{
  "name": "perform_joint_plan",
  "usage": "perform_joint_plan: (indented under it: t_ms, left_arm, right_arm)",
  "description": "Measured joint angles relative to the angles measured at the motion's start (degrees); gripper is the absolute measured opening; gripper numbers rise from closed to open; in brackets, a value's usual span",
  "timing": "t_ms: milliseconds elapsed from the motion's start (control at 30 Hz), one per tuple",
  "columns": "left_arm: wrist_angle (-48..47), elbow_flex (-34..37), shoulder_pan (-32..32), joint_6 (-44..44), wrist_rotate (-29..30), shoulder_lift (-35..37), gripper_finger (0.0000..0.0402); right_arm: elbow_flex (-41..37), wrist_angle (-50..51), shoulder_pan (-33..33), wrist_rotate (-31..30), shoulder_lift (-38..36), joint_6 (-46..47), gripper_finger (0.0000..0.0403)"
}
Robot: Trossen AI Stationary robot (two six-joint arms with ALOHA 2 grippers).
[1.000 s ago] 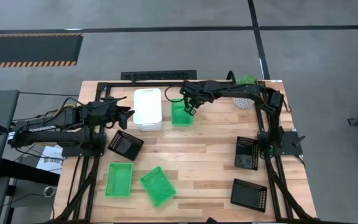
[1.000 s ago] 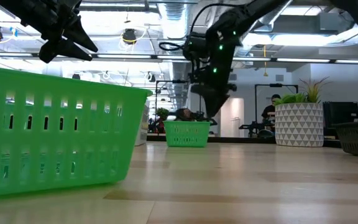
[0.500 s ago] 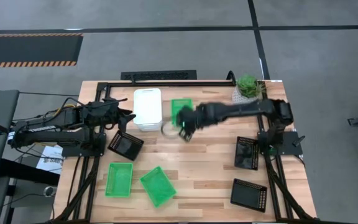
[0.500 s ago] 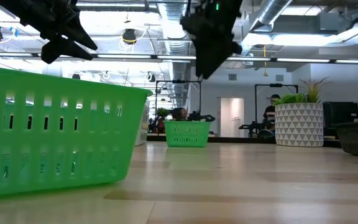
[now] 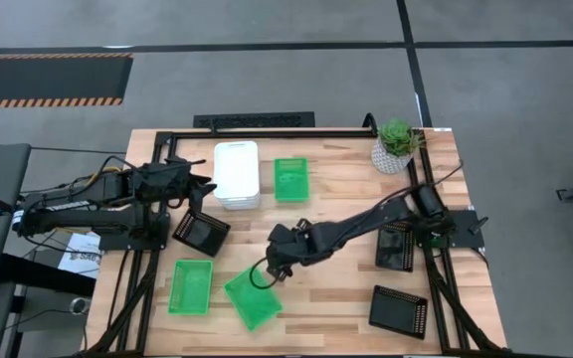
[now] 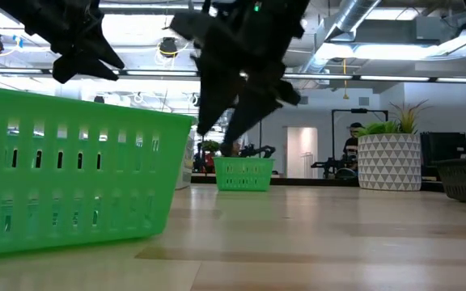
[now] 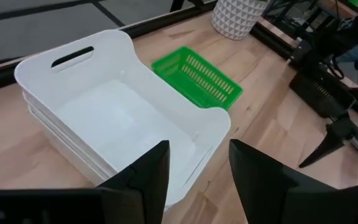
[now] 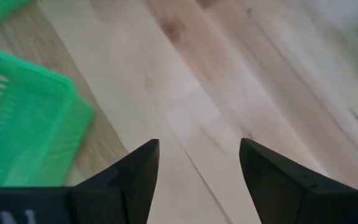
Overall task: Stack baskets by color
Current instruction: Stack the bottom right green bin on top of the top green bin
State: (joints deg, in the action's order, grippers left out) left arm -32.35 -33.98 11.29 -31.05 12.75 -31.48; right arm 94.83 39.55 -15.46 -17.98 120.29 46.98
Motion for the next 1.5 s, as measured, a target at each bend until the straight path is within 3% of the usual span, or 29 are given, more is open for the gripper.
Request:
perform_joint_plan:
  t_ms: [767,1500]
  left_arm:
    - [0.0,0.0,0.0,-1.1,1.6,0.0,0.0153]
    - [-0.8,0.0,0.0,0.0,1.5,0.0,0.0153]
  right_arm:
    - [2.2,-9.7,-7.1,1.5,0.9,3.6,0.0245]
    - [2.2,-13.3,-8.9,-6.0,0.9,2.3,0.0245]
